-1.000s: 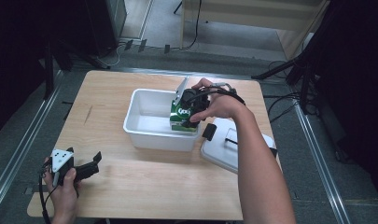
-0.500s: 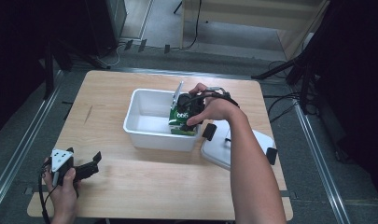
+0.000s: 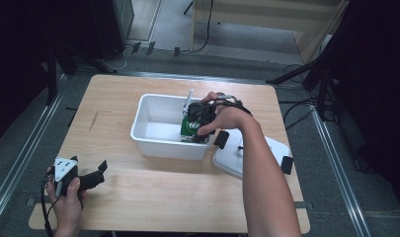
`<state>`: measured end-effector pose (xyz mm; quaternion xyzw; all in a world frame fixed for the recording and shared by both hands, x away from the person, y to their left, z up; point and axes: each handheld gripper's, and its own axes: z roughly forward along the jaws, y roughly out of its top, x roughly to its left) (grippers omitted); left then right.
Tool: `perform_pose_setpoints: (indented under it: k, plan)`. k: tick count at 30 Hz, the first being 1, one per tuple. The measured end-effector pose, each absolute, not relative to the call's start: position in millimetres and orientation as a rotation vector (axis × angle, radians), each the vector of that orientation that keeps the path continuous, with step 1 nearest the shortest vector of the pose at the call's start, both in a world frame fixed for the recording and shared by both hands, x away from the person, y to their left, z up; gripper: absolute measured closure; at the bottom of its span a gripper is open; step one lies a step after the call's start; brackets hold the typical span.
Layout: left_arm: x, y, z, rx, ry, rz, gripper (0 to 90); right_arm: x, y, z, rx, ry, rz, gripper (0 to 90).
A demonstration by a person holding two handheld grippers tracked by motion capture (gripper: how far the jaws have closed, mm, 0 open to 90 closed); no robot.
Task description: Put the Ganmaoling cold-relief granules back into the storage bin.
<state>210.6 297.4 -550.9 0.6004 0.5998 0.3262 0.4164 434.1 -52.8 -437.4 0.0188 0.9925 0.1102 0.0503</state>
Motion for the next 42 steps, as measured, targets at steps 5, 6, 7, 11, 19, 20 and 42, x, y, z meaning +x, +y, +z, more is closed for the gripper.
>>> perform_pose_setpoints:
  k: [5, 6, 7, 11, 19, 20, 42]
  plan:
    - [210.8, 297.3, -550.9, 1.507, 1.508, 0.819, 0.0, 434.2, -51.6, -437.4, 0.067, 3.024, 0.324, 14.8]
    - [210.8, 297.2, -550.9, 1.505, 1.508, 0.820, 0.0, 433.7, -51.4, -437.1, 0.073, 3.025, 0.310, 14.8]
    - [210.8, 297.2, -550.9, 1.506, 1.508, 0.821, 0.0, 433.5, -51.2, -437.3, 0.072, 3.025, 0.307, 14.8]
    - [210.8, 297.3, -551.0, 1.510, 1.511, 0.819, 0.0, 433.1, -50.8, -437.6, 0.068, 3.017, 0.297, 14.8]
    - [210.9, 297.3, -550.9, 1.510, 1.515, 0.818, 0.0, 432.9, -51.0, -437.8, 0.061, 3.018, 0.275, 13.6]
    - [210.9, 297.3, -550.9, 1.510, 1.515, 0.818, 0.0, 432.9, -51.0, -437.8, 0.061, 3.018, 0.275, 13.6]
    - [210.8, 296.7, -550.9, 1.515, 1.513, 0.822, 0.0, 414.0, -93.2, -380.5, 0.221, 2.916, 0.450, 12.0]
